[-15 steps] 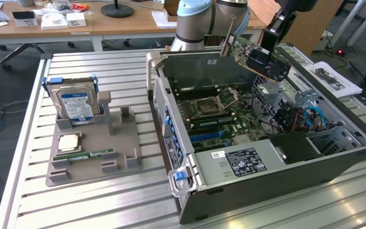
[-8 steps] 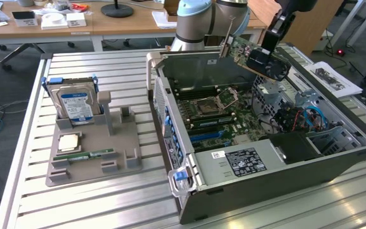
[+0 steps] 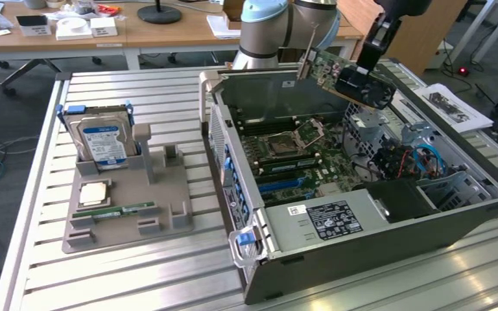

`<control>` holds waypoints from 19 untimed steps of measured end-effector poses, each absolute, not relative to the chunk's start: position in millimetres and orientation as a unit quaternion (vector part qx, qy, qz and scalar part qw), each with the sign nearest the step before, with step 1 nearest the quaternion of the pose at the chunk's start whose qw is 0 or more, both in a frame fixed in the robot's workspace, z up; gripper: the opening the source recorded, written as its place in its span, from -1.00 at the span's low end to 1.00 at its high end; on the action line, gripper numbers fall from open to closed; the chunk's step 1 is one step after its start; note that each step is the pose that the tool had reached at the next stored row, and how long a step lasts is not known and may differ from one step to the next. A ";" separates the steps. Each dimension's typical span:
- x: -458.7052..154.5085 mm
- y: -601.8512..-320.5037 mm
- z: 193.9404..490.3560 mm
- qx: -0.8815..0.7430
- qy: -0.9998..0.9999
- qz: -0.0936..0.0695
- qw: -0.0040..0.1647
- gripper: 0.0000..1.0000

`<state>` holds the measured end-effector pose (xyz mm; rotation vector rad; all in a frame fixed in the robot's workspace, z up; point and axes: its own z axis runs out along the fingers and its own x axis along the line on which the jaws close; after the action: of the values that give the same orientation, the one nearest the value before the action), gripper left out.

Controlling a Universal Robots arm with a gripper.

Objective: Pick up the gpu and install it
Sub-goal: 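Insert the gpu into the slot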

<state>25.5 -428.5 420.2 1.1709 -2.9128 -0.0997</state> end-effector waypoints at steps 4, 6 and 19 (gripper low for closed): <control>25.5 -428.4 420.2 0.387 -0.922 -0.032 0.001 -0.47; 25.5 -428.5 420.2 0.393 -0.919 -0.032 0.001 -0.47; 25.5 -428.4 420.2 0.439 -0.898 -0.032 0.002 -0.47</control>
<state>25.5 -428.4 420.2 1.3770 -2.8165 -0.0990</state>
